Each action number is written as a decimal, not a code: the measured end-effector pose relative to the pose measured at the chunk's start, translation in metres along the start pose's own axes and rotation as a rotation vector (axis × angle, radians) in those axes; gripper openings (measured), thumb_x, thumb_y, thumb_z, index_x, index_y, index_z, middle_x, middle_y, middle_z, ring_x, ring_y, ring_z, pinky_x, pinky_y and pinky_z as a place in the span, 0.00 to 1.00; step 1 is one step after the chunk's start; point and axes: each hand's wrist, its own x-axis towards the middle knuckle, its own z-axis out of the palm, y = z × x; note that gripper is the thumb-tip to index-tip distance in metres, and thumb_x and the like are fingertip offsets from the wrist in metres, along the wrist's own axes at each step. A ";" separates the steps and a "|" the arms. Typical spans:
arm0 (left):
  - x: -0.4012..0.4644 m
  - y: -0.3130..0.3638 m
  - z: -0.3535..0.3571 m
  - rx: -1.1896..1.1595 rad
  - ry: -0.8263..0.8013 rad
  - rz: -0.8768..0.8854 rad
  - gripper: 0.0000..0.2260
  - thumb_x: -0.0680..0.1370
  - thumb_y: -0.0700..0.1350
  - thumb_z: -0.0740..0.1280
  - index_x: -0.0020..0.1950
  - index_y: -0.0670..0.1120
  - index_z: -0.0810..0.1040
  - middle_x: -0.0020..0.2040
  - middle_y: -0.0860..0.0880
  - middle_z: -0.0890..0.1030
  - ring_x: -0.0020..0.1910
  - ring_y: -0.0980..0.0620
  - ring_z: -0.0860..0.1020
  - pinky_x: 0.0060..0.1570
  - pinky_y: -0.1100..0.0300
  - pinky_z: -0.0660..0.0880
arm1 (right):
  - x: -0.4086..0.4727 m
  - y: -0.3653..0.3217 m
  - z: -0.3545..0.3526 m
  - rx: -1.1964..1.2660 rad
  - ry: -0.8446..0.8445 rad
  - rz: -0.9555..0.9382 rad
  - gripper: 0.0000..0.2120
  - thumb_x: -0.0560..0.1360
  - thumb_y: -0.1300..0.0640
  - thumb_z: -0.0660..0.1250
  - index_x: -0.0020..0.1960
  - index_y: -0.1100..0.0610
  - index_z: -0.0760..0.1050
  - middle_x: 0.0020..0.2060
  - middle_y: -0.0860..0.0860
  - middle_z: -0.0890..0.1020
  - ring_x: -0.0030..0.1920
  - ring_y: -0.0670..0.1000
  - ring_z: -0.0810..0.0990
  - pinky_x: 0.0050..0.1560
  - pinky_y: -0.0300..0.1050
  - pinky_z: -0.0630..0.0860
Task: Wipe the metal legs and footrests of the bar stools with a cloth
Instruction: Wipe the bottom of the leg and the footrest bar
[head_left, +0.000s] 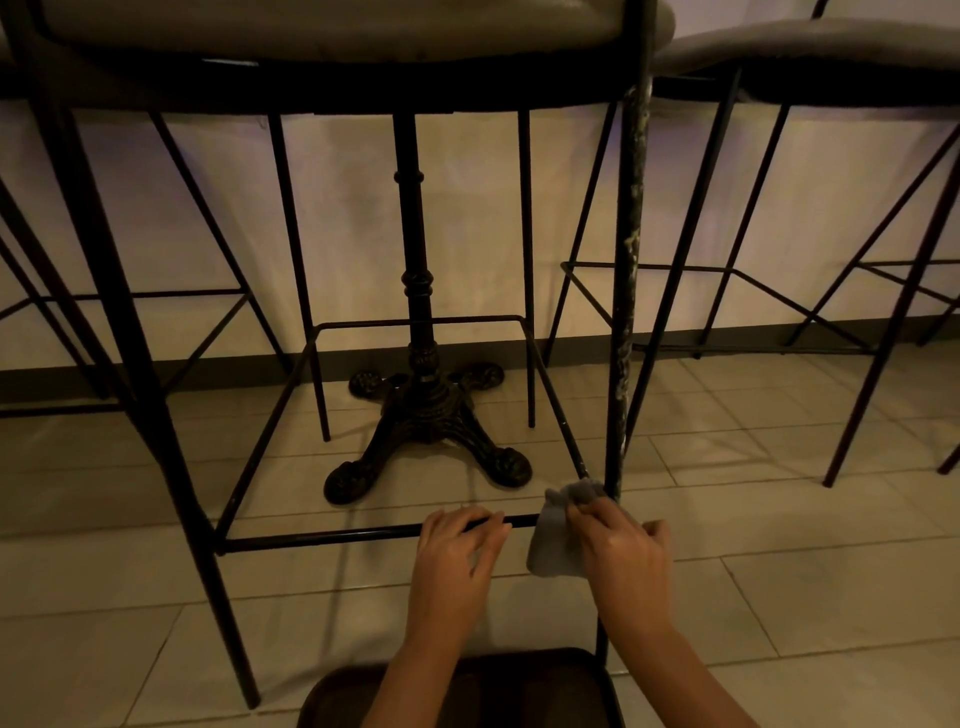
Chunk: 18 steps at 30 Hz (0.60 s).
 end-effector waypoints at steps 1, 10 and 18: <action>0.000 0.000 0.000 -0.001 0.002 -0.001 0.26 0.77 0.63 0.51 0.50 0.48 0.83 0.48 0.54 0.80 0.49 0.65 0.66 0.55 0.49 0.73 | 0.000 0.000 0.000 -0.002 0.003 -0.001 0.20 0.52 0.66 0.81 0.42 0.55 0.82 0.41 0.50 0.82 0.33 0.52 0.79 0.38 0.43 0.56; 0.000 -0.003 0.000 0.032 -0.012 0.060 0.23 0.76 0.61 0.55 0.53 0.48 0.82 0.49 0.54 0.79 0.50 0.64 0.66 0.51 0.55 0.73 | -0.007 0.008 -0.005 0.018 0.018 -0.009 0.18 0.55 0.67 0.80 0.42 0.54 0.83 0.45 0.50 0.84 0.36 0.51 0.81 0.38 0.45 0.59; 0.003 0.015 0.003 0.097 -0.127 0.020 0.28 0.72 0.67 0.49 0.59 0.55 0.78 0.55 0.59 0.77 0.53 0.70 0.66 0.65 0.58 0.55 | -0.013 0.012 -0.014 0.063 -0.003 0.037 0.17 0.55 0.65 0.80 0.41 0.54 0.83 0.40 0.50 0.83 0.38 0.53 0.82 0.33 0.43 0.64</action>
